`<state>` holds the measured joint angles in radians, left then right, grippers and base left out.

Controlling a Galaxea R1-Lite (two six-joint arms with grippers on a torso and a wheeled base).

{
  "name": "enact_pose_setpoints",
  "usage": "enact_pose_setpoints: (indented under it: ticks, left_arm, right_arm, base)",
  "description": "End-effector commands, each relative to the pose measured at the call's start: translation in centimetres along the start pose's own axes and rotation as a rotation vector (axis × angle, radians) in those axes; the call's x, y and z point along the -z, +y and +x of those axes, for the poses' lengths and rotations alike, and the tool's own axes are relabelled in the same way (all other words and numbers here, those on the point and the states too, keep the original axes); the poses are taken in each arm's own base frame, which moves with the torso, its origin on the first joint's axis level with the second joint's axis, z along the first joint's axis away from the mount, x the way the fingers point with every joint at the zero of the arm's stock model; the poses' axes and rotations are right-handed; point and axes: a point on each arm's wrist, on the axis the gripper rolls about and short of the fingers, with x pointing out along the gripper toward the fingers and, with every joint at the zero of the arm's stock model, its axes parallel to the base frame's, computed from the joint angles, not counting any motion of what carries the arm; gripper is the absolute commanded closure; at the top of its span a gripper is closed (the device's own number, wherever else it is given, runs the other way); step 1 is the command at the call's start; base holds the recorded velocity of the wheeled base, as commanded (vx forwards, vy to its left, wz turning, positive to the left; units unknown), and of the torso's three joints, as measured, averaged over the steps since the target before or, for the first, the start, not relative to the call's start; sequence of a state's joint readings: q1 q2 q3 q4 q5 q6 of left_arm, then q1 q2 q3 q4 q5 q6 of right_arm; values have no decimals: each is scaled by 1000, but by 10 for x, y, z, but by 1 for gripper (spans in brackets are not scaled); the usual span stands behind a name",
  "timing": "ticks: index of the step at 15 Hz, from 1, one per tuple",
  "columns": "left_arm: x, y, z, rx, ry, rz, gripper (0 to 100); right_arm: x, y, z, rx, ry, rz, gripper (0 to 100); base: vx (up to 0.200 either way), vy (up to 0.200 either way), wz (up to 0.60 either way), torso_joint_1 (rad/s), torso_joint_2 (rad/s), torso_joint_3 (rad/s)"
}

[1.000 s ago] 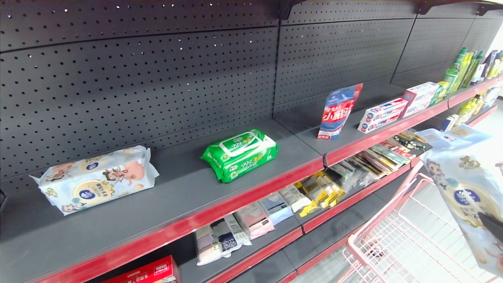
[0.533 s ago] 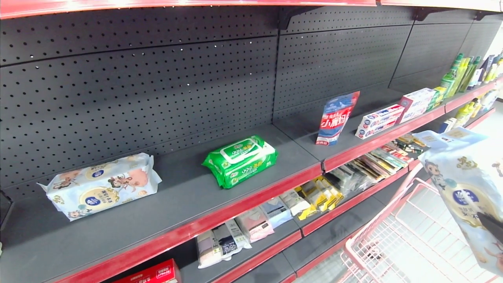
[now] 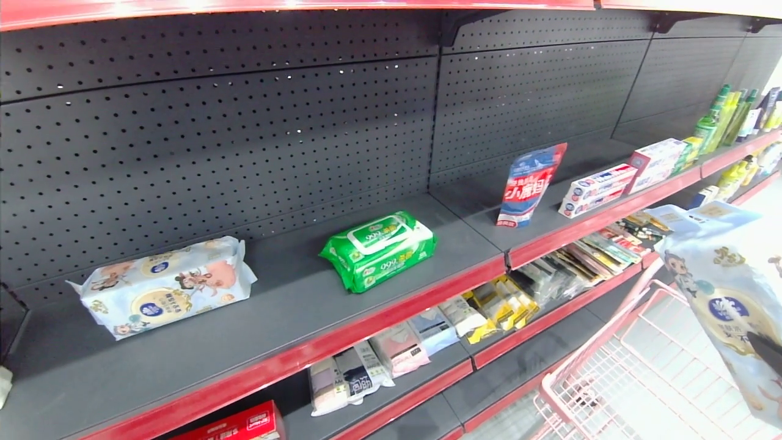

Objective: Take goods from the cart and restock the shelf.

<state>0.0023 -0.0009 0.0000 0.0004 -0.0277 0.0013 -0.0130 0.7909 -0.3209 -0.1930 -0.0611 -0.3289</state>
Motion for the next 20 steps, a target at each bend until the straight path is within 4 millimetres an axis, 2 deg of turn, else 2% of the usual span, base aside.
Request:
enact_pose_setpoints:
  ticks: [1,6,9,13,15,17,20]
  left_arm:
    - [0,0,0,-1,0,-1,0]
    - [0,0,0,-1,0,0,0]
    - [0,0,0,-1,0,0,0]
    - [0,0,0,-1,0,3,0]
    - [0,0,0,-1,0,3,0]
    - [0,0,1,-1,10,3,0]
    - [0,0,2,-11,28,1,0]
  right_arm:
    - [0,0,0,-3,3,-1,100]
    - [2,1,1,-3,11,-3,100]
    - [3,1,0,-4,6,-8,100]
    - [0,3,0,-90,-26,53,100]
    - [-2,9,3,-192,-37,75,100]
    - [-7,22,8,-377,-36,138,100]
    - [-5,24,18,-332,-22,58,100]
  base:
    - [0,0,600,7,-2,2]
    - [0,0,600,7,3,2]
    - [0,0,0,0,0,0]
    - [0,0,0,0,0,0]
    - [0,0,0,0,0,0]
    - [0,0,0,0,0,0]
    - [0,0,0,0,0,0]
